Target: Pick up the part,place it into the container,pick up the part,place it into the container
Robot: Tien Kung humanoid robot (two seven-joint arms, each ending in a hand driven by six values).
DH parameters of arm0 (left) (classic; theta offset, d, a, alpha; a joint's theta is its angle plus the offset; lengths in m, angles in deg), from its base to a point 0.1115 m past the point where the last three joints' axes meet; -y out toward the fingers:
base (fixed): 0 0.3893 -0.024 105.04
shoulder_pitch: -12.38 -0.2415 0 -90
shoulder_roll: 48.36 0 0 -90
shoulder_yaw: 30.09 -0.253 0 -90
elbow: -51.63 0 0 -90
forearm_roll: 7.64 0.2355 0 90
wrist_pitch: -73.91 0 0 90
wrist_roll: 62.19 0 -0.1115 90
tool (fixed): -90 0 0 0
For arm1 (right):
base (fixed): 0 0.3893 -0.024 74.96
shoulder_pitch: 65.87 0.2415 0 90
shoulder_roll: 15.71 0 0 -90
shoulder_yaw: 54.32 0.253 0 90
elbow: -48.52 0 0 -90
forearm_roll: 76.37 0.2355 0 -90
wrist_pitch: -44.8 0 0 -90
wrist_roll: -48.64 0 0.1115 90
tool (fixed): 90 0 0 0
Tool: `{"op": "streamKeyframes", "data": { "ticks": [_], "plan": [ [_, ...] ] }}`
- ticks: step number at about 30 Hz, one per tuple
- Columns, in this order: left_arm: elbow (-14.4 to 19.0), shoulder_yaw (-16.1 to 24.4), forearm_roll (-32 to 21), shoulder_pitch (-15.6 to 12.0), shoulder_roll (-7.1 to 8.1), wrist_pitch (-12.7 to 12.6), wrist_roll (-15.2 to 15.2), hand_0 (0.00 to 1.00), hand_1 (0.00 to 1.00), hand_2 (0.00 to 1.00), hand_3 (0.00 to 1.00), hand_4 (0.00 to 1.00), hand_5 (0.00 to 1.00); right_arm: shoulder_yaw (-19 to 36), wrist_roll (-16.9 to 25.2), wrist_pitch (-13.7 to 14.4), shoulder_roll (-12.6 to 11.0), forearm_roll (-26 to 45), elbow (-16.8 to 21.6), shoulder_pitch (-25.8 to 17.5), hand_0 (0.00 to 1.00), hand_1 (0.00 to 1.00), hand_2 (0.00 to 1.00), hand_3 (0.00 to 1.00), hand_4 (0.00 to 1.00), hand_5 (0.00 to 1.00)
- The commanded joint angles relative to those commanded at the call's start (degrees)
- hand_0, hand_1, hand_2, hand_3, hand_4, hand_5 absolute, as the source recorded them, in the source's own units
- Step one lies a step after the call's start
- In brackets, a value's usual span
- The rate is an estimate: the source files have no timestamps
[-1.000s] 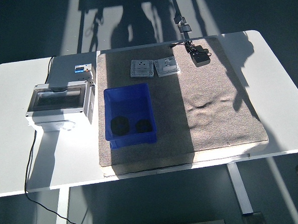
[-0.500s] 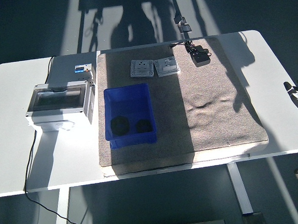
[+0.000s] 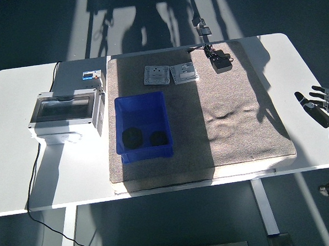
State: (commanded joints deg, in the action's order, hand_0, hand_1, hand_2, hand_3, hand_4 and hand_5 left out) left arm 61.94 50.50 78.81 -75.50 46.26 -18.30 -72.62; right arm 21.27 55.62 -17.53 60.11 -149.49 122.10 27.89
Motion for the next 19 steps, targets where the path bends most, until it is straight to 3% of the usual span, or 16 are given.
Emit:
{"op": "streamKeyframes", "data": {
  "ticks": [3, 4, 9, 10, 15, 16, 19],
  "plan": [
    [0.0, 0.2, 0.9, 0.1, 0.08, 0.4, -0.6, 0.680, 0.541, 0.601, 0.609, 0.593, 0.675, -0.4, 3.2, 2.5, 0.4, 2.9, -0.1, 0.3, 0.838, 0.708, 0.739, 0.754, 0.942, 0.532],
    [0.0, 0.3, 1.1, 0.2, 0.08, 0.5, -0.7, 0.685, 0.545, 0.607, 0.638, 0.653, 0.774, -0.5, 3.9, 3.1, 0.4, 3.5, -0.2, 0.4, 0.818, 0.668, 0.694, 0.728, 0.935, 0.522],
    [0.0, 0.5, 1.6, 0.3, 0.05, 0.6, -0.8, 0.685, 0.545, 0.607, 0.638, 0.653, 0.774, 0.1, 6.9, 5.2, 0.2, 7.1, -0.8, 0.3, 0.818, 0.668, 0.694, 0.728, 0.935, 0.522],
    [0.0, 0.4, 1.5, 0.3, 0.05, 0.6, -0.8, 0.686, 0.547, 0.610, 0.640, 0.656, 0.772, 0.3, 7.4, 5.4, 0.1, 7.7, -0.9, 0.2, 0.720, 0.326, 0.443, 0.665, 0.927, 0.507],
    [0.0, 0.0, 0.6, 0.3, -0.10, 0.3, -0.5, 0.686, 0.547, 0.610, 0.640, 0.656, 0.772, 2.4, 9.4, 6.2, -0.2, 10.6, -0.9, 0.3, 0.720, 0.326, 0.443, 0.665, 0.927, 0.507],
    [0.0, 0.1, 0.6, 0.3, -0.08, 0.1, -0.4, 0.686, 0.546, 0.609, 0.633, 0.652, 0.766, 2.7, 9.8, 6.3, -0.1, 11.3, -1.0, 0.4, 0.694, 0.273, 0.348, 0.567, 0.937, 0.514],
    [0.0, 0.3, 0.8, 0.5, 0.00, -0.1, -0.3, 0.686, 0.546, 0.609, 0.633, 0.652, 0.766, 3.2, 11.1, 6.8, 0.2, 13.6, -1.3, 0.8, 0.694, 0.273, 0.348, 0.567, 0.937, 0.514]
  ]
}}
